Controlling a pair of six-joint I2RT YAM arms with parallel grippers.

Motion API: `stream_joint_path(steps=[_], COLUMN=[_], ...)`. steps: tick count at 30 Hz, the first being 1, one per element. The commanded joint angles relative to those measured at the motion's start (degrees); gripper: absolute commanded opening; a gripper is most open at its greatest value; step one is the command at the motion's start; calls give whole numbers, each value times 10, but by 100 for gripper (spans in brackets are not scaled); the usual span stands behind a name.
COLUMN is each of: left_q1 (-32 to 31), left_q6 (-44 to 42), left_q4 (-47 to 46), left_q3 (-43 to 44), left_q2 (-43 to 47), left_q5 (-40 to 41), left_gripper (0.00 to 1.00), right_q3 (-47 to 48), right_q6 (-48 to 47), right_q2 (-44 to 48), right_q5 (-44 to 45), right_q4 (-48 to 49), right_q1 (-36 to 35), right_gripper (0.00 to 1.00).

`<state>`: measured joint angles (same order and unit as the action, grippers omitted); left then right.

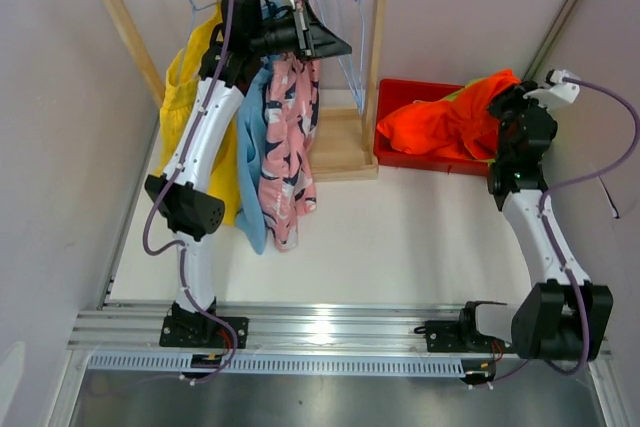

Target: Remove the shorts from the hanger

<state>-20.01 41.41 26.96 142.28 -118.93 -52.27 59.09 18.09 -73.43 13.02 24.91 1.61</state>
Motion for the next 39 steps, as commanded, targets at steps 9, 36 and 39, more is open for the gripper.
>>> stream_joint_path(steps=[9,36,39], left_q1=[6,20,16], left_q6=[80,265,247], left_q4=[-8,-19,-20], left_q3=[34,1,-13], left_q2=[-46,-29,-9], left_q5=[43,101,97], left_gripper=[12,0,30], right_q3=[-95,-245,-246], right_q6=[59,137,137], right_q2=[174,437,454], right_q5=[-7,-45,-46], right_q4=[-8,-161,-180], right_q1=[-1,-1,-1], right_gripper=[0,0,0])
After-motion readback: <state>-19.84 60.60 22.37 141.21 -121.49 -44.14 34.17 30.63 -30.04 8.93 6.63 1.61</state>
